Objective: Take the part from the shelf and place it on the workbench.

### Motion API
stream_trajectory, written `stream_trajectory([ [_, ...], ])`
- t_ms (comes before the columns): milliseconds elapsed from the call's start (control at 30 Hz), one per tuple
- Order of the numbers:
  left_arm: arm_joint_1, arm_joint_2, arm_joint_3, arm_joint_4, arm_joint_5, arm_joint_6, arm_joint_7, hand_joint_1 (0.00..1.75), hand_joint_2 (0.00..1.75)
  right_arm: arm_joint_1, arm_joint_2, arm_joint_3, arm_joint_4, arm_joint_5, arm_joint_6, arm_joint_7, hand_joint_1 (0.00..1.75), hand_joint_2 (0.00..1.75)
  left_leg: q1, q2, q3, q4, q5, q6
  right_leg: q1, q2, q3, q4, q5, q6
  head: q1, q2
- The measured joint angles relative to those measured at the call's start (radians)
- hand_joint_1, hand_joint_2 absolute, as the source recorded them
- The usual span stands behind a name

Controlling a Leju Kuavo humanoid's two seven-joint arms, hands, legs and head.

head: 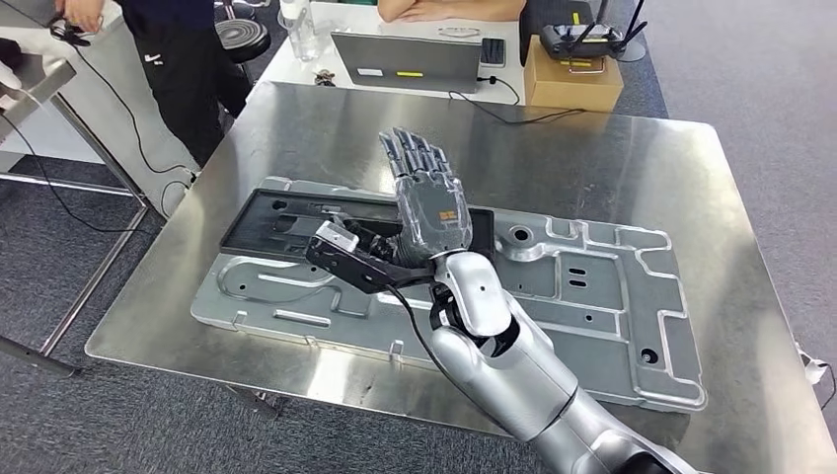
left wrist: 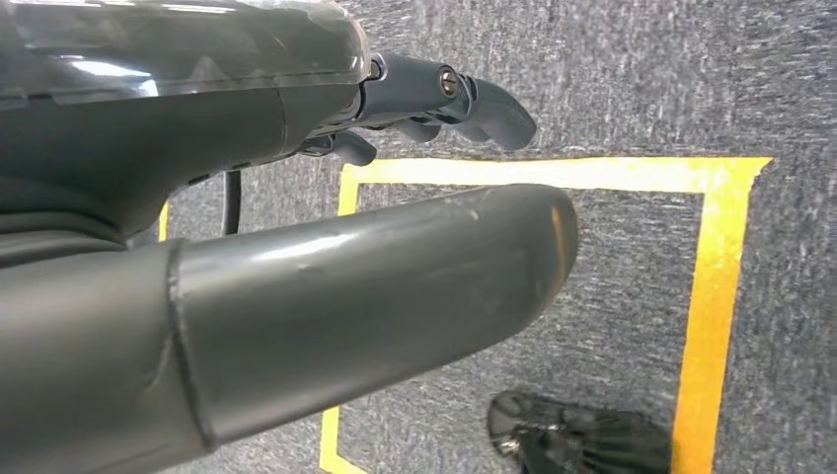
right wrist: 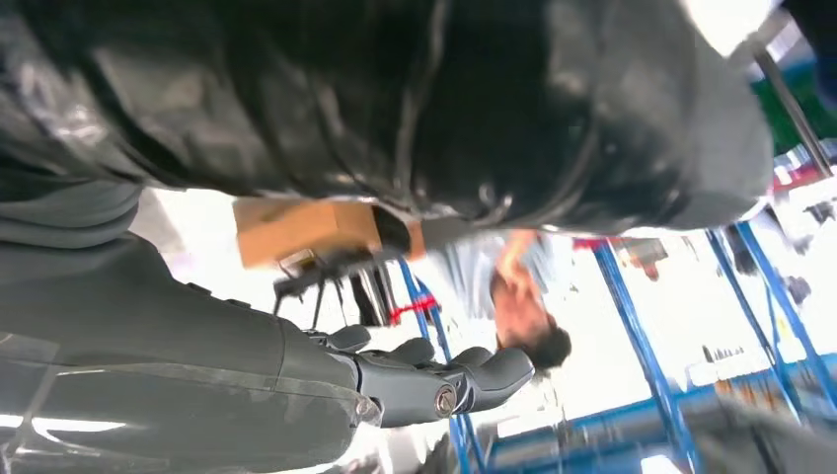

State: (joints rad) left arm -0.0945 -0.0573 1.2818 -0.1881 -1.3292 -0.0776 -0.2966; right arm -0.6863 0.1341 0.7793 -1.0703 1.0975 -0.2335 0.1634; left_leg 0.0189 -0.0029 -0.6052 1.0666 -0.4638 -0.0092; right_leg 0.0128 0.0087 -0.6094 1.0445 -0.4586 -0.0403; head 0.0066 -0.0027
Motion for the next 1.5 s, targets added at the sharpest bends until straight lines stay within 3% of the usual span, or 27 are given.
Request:
stream_trajectory([
  [67, 0.0, 0.001, 0.003, 0.0, 0.005, -0.001, 0.002, 0.0, 0.0, 0.02, -0.008, 0.002, -0.03, 0.002, -0.021, -0.002, 0.0, 0.0, -0.007, -0.002, 0.014, -0.032, 0.003, 0.006, 0.001, 0.0, -0.005, 0.002, 0.003, 0.008, 0.0, 0.0],
  [167, 0.002, 0.0, 0.014, 0.0, 0.012, -0.004, 0.004, 0.0, 0.0, 0.057, -0.023, 0.002, -0.066, 0.002, -0.061, -0.008, 0.0, 0.0, -0.002, -0.001, 0.013, -0.046, 0.014, 0.017, 0.001, 0.001, -0.007, 0.005, -0.001, 0.021, 0.0, 0.0],
  [233, 0.0, -0.002, 0.017, 0.0, 0.014, -0.006, 0.004, 0.0, 0.0, 0.092, -0.035, 0.003, -0.092, 0.004, -0.098, -0.012, 0.0, 0.0, 0.004, 0.002, 0.013, -0.058, 0.025, 0.027, -0.001, 0.0, -0.024, 0.06, -0.051, 0.034, 0.001, 0.0],
  [300, -0.001, -0.002, 0.018, 0.0, 0.014, -0.006, 0.005, 0.0, 0.0, 0.135, -0.048, 0.003, -0.111, 0.007, -0.129, -0.014, 0.0, 0.0, 0.004, 0.003, 0.008, -0.059, 0.032, 0.032, -0.01, -0.002, -0.06, 0.171, -0.126, 0.046, 0.002, 0.0],
  [333, -0.001, -0.002, 0.018, 0.0, 0.015, -0.006, 0.006, 0.0, 0.0, 0.158, -0.055, 0.003, -0.115, 0.009, -0.142, -0.014, 0.0, 0.0, 0.004, 0.004, 0.004, -0.057, 0.034, 0.033, -0.015, -0.003, -0.072, 0.217, -0.148, 0.05, 0.002, 0.0],
  [367, 0.0, -0.002, 0.019, 0.0, 0.016, -0.006, 0.007, 0.0, 0.0, 0.178, -0.06, 0.003, -0.118, 0.011, -0.152, -0.014, 0.0, 0.0, 0.004, 0.005, -0.001, -0.054, 0.036, 0.032, -0.018, -0.003, -0.071, 0.234, -0.15, 0.052, 0.002, 0.0],
  [400, 0.0, -0.002, 0.02, 0.0, 0.017, -0.005, 0.008, 0.0, 0.0, 0.197, -0.065, 0.003, -0.12, 0.013, -0.162, -0.015, 0.0, 0.0, 0.004, 0.005, -0.007, -0.051, 0.039, 0.031, -0.021, -0.004, -0.052, 0.214, -0.134, 0.054, 0.002, 0.0],
  [500, 0.0, -0.002, 0.023, 0.0, 0.019, -0.004, 0.011, 0.0, 0.0, 0.238, -0.074, 0.003, -0.134, 0.017, -0.191, -0.019, 0.0, 0.0, 0.004, 0.005, -0.019, -0.044, 0.047, 0.022, -0.024, -0.005, 0.056, 0.044, -0.071, 0.05, 0.002, 0.0],
  [533, 0.0, -0.002, 0.023, 0.0, 0.02, -0.004, 0.011, 0.0, 0.0, 0.251, -0.076, 0.003, -0.14, 0.017, -0.2, -0.02, 0.0, 0.0, 0.004, 0.005, -0.02, -0.044, 0.05, 0.016, -0.021, -0.004, 0.077, 0.009, -0.062, 0.047, 0.002, 0.0],
  [600, 0.0, -0.003, 0.025, 0.0, 0.024, -0.003, 0.012, 0.0, 0.0, 0.28, -0.083, 0.002, -0.151, 0.019, -0.217, -0.021, 0.0, 0.0, 0.004, 0.005, -0.02, -0.047, 0.061, 0.002, -0.013, -0.003, 0.083, -0.012, -0.053, 0.039, 0.001, 0.0],
  [667, 0.001, -0.004, 0.027, 0.0, 0.027, -0.002, 0.012, 0.0, 0.0, 0.308, -0.089, 0.002, -0.161, 0.023, -0.229, -0.023, 0.0, 0.0, 0.006, 0.004, -0.025, -0.049, 0.064, -0.013, -0.015, -0.004, 0.074, -0.022, -0.04, 0.023, 0.001, 0.0],
  [733, 0.002, -0.004, 0.031, 0.0, 0.03, -0.002, 0.013, 0.0, 0.0, 0.33, -0.091, 0.001, -0.169, 0.029, -0.236, -0.027, 0.0, 0.0, 0.008, 0.005, -0.048, -0.005, 0.007, -0.021, -0.018, -0.007, 0.057, -0.03, -0.018, 0.005, 0.001, 0.0],
  [800, 0.002, -0.003, 0.036, 0.0, 0.034, -0.002, 0.014, 0.0, 0.0, 0.353, -0.091, -0.003, -0.174, 0.034, -0.245, -0.034, 0.0, 0.0, 0.008, 0.005, -0.084, 0.113, -0.094, -0.025, -0.015, -0.009, 0.033, -0.031, 0.001, -0.004, 0.001, 0.0],
  [833, 0.002, -0.003, 0.039, 0.0, 0.036, -0.002, 0.014, 0.0, 0.0, 0.369, -0.091, -0.007, -0.175, 0.035, -0.252, -0.037, 0.0, 0.0, 0.008, 0.005, -0.095, 0.175, -0.126, -0.026, -0.012, -0.01, 0.02, -0.029, 0.01, -0.005, 0.001, 0.0],
  [867, 0.002, -0.003, 0.041, 0.0, 0.039, -0.001, 0.014, 0.0, 0.0, 0.388, -0.091, -0.012, -0.175, 0.035, -0.26, -0.042, 0.0, 0.0, 0.007, 0.005, -0.095, 0.215, -0.136, -0.026, -0.009, -0.011, 0.007, -0.027, 0.018, -0.006, 0.001, 0.0],
  [933, 0.002, -0.003, 0.043, 0.0, 0.044, -0.001, 0.014, 0.0, 0.0, 0.426, -0.091, -0.026, -0.175, 0.035, -0.278, -0.052, 0.0, 0.0, 0.005, 0.005, -0.046, 0.197, -0.099, -0.021, -0.005, -0.012, -0.02, -0.02, 0.033, -0.005, 0.001, 0.0],
  [1000, 0.0, -0.002, 0.044, 0.0, 0.048, 0.0, 0.015, 0.0, 0.0, 0.457, -0.09, -0.043, -0.175, 0.033, -0.296, -0.061, 0.0, 0.0, -0.001, 0.004, 0.06, 0.067, -0.068, -0.009, -0.002, -0.012, -0.042, -0.011, 0.047, 0.0, 0.001, 0.0],
  [1033, -0.002, -0.002, 0.045, 0.0, 0.05, 0.0, 0.016, 0.0, 0.0, 0.472, -0.089, -0.053, -0.175, 0.033, -0.305, -0.065, 0.0, 0.0, -0.004, 0.004, 0.108, 0.0, -0.069, -0.002, 0.0, -0.012, -0.049, -0.007, 0.053, 0.004, 0.001, 0.0],
  [1100, -0.004, -0.001, 0.048, 0.0, 0.054, 0.0, 0.018, 0.0, 0.0, 0.504, -0.086, -0.073, -0.174, 0.033, -0.324, -0.074, 0.0, 0.0, -0.012, 0.003, 0.148, -0.071, -0.083, 0.008, 0.0, -0.014, -0.054, -0.006, 0.068, 0.014, 0.001, 0.0],
  [1167, -0.002, -0.002, 0.051, 0.0, 0.055, 0.0, 0.021, 0.0, 0.0, 0.536, -0.085, -0.091, -0.173, 0.033, -0.341, -0.08, 0.0, 0.0, -0.01, 0.005, 0.138, -0.079, -0.068, 0.021, -0.002, -0.013, -0.056, -0.007, 0.078, 0.027, 0.001, 0.0],
  [1200, -0.001, -0.002, 0.053, 0.0, 0.055, 0.0, 0.022, 0.0, 0.0, 0.549, -0.085, -0.098, -0.173, 0.033, -0.347, -0.082, 0.0, 0.0, -0.008, 0.008, 0.131, -0.081, -0.058, 0.029, -0.003, -0.011, -0.061, 0.003, 0.061, 0.033, 0.001, 0.0],
  [1233, -0.001, -0.002, 0.055, 0.0, 0.055, 0.0, 0.023, 0.0, 0.0, 0.559, -0.085, -0.103, -0.172, 0.033, -0.349, -0.083, 0.0, 0.0, -0.006, 0.011, 0.121, -0.084, -0.046, 0.036, -0.005, -0.01, -0.07, 0.03, 0.024, 0.039, 0.001, 0.0],
  [1300, -0.001, -0.002, 0.06, 0.0, 0.055, 0.0, 0.024, 0.0, 0.0, 0.572, -0.086, -0.111, -0.171, 0.033, -0.351, -0.084, 0.0, 0.0, -0.005, 0.015, 0.095, -0.082, -0.024, 0.045, -0.011, -0.008, -0.097, 0.136, -0.082, 0.049, 0.002, 0.0],
  [1333, -0.001, -0.002, 0.062, 0.0, 0.055, 0.0, 0.024, 0.0, 0.0, 0.577, -0.086, -0.114, -0.171, 0.033, -0.352, -0.084, 0.0, 0.0, -0.005, 0.016, 0.079, -0.079, -0.013, 0.045, -0.015, -0.009, -0.108, 0.197, -0.119, 0.053, 0.002, 0.0],
  [1367, -0.001, -0.002, 0.064, 0.0, 0.055, 0.0, 0.024, 0.0, 0.0, 0.581, -0.086, -0.116, -0.17, 0.033, -0.352, -0.084, 0.0, 0.0, -0.005, 0.017, 0.062, -0.076, -0.002, 0.044, -0.018, -0.009, -0.109, 0.242, -0.131, 0.056, 0.002, 0.0],
  [1433, -0.001, -0.002, 0.066, 0.0, 0.055, 0.0, 0.024, 0.0, 0.0, 0.585, -0.086, -0.119, -0.167, 0.033, -0.352, -0.084, 0.0, 0.0, -0.005, 0.018, 0.028, -0.066, 0.017, 0.04, -0.022, -0.009, -0.068, 0.242, -0.094, 0.058, 0.001, 0.0],
  [1500, -0.001, -0.003, 0.066, 0.0, 0.055, 0.0, 0.024, 0.0, 0.0, 0.585, -0.086, -0.121, -0.166, 0.033, -0.352, -0.084, 0.0, 0.0, -0.006, 0.018, 0.0, -0.054, 0.032, 0.034, -0.023, -0.009, 0.034, 0.121, -0.062, 0.053, 0.001, 0.0],
])
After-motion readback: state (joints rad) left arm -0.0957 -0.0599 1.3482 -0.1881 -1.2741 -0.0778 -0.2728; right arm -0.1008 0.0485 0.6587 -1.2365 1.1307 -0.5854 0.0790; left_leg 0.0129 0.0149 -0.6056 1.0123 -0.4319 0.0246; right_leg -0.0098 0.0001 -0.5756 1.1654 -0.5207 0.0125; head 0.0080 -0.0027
